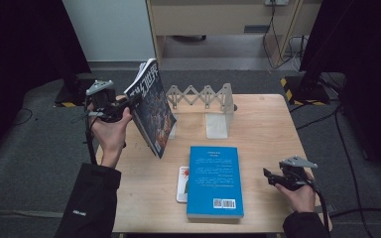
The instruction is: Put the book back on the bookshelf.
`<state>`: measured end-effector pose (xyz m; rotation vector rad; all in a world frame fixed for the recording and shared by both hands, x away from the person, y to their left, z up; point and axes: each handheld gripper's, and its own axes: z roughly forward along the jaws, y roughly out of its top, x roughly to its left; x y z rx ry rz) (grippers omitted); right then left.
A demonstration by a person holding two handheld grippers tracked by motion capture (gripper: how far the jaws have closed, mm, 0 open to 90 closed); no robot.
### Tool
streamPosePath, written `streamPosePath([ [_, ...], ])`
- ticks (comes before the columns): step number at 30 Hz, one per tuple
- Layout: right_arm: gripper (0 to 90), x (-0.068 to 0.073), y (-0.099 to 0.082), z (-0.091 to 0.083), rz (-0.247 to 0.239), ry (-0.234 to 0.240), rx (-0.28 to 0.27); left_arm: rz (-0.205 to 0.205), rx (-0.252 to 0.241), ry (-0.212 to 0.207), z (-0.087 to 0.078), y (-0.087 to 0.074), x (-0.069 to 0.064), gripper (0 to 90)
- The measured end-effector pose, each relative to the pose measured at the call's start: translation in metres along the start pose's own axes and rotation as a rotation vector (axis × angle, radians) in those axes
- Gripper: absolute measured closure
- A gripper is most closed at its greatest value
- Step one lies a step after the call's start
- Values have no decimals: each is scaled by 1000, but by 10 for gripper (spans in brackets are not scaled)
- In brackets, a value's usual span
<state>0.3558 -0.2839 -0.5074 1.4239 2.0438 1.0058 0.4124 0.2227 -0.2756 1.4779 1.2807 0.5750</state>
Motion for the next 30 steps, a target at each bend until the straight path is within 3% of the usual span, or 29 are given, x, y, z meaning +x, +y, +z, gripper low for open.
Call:
streamPosePath([
  [4,294,0,1,1,-2,-1,-2,20,-14,44,12,3,-3,818],
  [9,296,-1,1,1,-10,1,-3,12,-20,74,27,4,-6,819],
  [17,306,-1,0,3,-16,0,0,59,-34,154,51,-3,-14,818],
  [24,306,-1,0,3,-16,5,1,45,-38,180,68,-11,-11,818],
  [30,308,-1,0,3,-21,6,4,77,-28,218,81,-20,-11,818],
])
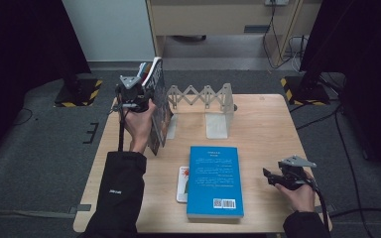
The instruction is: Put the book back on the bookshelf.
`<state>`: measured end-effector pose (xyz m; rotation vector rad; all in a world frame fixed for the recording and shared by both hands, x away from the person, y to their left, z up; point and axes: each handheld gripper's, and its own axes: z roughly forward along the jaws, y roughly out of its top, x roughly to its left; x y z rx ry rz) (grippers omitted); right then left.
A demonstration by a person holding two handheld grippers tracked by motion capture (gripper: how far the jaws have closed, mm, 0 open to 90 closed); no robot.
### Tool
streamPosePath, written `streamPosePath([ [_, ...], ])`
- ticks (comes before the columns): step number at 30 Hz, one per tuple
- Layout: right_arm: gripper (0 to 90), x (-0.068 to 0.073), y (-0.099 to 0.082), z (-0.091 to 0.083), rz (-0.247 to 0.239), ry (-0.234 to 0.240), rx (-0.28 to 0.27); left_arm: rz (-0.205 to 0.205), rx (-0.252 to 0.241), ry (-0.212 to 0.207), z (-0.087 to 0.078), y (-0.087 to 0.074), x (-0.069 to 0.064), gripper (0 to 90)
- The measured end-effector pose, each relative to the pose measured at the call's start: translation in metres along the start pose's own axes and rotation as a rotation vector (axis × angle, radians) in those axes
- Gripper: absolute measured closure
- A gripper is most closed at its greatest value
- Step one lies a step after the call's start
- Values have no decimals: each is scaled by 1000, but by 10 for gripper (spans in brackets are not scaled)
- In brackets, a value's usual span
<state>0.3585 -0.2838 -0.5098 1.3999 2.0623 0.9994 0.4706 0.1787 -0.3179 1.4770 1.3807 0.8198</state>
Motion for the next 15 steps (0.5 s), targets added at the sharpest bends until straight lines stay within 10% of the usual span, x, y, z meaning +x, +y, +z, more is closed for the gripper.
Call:
streamPosePath([
  [15,309,-1,-1,0,-3,1,-1,2,-10,18,18,-13,-5,819],
])
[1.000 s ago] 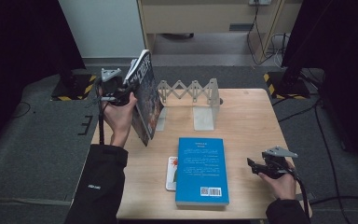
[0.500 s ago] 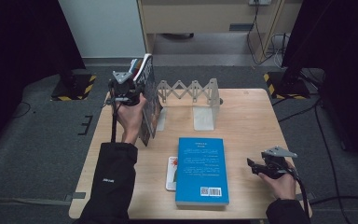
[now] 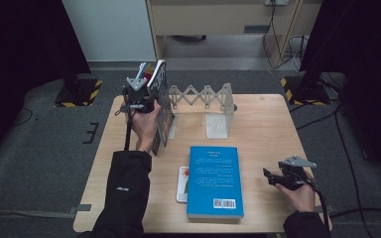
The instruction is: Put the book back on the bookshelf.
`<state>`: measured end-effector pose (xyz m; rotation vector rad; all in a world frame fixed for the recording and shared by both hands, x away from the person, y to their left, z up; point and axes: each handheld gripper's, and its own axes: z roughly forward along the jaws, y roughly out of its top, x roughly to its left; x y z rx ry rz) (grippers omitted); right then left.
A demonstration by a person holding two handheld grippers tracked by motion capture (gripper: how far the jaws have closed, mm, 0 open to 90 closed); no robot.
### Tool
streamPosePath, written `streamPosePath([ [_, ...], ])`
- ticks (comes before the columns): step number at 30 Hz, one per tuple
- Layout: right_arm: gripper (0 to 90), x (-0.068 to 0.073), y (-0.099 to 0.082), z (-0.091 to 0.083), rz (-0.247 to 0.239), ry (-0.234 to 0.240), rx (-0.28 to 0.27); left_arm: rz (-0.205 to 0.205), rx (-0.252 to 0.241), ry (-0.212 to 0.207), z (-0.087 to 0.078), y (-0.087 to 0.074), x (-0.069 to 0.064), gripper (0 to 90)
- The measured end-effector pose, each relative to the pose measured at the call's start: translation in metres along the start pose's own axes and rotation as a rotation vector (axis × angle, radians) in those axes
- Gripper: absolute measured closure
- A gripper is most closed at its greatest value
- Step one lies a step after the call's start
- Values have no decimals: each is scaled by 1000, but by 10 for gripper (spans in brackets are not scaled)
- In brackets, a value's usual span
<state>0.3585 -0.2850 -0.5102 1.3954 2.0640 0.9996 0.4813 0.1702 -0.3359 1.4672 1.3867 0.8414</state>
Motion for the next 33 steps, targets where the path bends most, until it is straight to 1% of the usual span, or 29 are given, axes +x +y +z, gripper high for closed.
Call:
streamPosePath([
  [2,310,0,0,0,-6,2,2,3,0,3,1,-4,1,818],
  [3,311,0,0,0,-9,2,2,7,-8,4,1,-5,2,819],
  [6,312,0,0,1,-11,1,2,17,-7,6,1,-6,4,818],
  [9,312,0,0,1,-11,1,2,11,-6,-4,-1,-7,7,817],
  [12,313,0,-1,0,-10,0,3,7,8,-14,-4,-10,9,816],
  [16,312,0,-1,0,-8,6,11,17,35,-16,-8,-11,12,814],
  [20,309,1,-1,1,-8,9,12,47,77,-25,-13,-13,13,813],
  [22,309,1,-1,1,-9,9,13,51,95,-32,-15,-15,15,812],
  [28,307,1,-1,1,-5,11,13,71,160,-34,-20,-16,19,809],
  [30,307,1,0,2,-11,12,12,72,175,-34,-20,-15,19,807],
  [33,306,2,0,1,-11,15,14,66,179,-33,-20,-14,20,798],
])
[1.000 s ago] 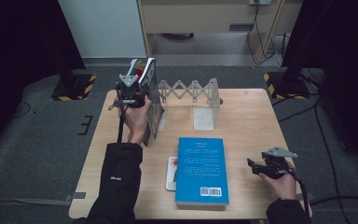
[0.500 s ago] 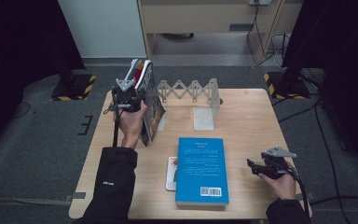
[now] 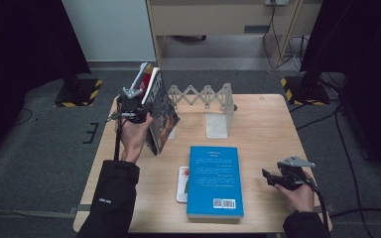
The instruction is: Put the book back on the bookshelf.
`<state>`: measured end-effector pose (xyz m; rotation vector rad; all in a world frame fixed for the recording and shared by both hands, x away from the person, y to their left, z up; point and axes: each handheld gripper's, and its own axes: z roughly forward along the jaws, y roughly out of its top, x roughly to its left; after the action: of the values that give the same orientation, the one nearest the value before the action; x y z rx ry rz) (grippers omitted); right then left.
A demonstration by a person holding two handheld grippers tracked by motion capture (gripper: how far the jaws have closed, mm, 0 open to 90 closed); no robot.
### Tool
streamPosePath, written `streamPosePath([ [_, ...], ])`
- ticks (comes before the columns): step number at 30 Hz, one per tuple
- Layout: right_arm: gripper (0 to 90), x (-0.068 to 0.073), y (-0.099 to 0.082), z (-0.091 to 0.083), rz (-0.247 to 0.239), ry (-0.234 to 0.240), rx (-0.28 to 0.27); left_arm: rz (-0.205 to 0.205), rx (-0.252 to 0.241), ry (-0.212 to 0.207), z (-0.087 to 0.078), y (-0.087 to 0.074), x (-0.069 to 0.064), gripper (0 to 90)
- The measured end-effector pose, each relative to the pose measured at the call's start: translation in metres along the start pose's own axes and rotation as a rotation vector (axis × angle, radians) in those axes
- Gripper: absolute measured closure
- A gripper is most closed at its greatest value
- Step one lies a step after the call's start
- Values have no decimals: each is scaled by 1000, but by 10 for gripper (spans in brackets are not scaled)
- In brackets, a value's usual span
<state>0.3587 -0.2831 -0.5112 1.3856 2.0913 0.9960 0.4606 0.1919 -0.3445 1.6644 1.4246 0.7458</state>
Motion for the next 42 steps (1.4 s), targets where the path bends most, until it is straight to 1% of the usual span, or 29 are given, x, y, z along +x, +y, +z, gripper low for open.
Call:
streamPosePath([
  [3,305,0,0,0,4,-1,-1,-5,-10,1,2,3,-1,765],
  [5,305,0,0,1,3,-2,-1,-13,-2,-5,3,7,-2,755],
  [7,305,0,0,0,0,0,-1,-2,7,13,6,10,-4,753],
  [9,304,0,0,0,0,0,-1,-11,11,25,9,11,-5,759],
  [11,304,0,0,0,1,1,0,-11,14,40,10,13,-4,802],
  [12,304,0,0,0,1,1,0,-8,7,42,10,13,-4,812],
  [14,304,-1,0,0,2,3,0,2,-16,60,10,13,-3,816],
  [16,305,-1,0,0,-2,3,0,-4,-46,63,9,12,-3,818],
  [20,306,0,0,0,4,2,-1,2,-93,85,11,11,-4,819],
  [24,307,-1,0,0,7,2,-1,2,-122,116,15,10,-5,819],
  [25,308,-1,0,0,7,2,-1,2,-123,119,16,9,-5,819],
  [27,308,-1,0,0,4,3,-2,-1,-123,117,18,6,-5,818],
  [29,308,-1,0,0,3,3,-1,11,-121,120,17,3,-5,817],
  [33,308,-1,0,1,-6,0,-3,17,-115,116,15,1,-6,812],
  [35,307,0,0,1,-4,0,-4,30,-115,117,13,0,-6,801],
  [38,305,0,0,0,-1,3,1,27,-123,107,8,-1,-7,760],
  [40,304,1,1,0,0,5,1,38,-134,103,3,-2,-8,726],
  [42,303,1,1,0,0,3,-1,36,-149,89,-2,-3,-8,678],
])
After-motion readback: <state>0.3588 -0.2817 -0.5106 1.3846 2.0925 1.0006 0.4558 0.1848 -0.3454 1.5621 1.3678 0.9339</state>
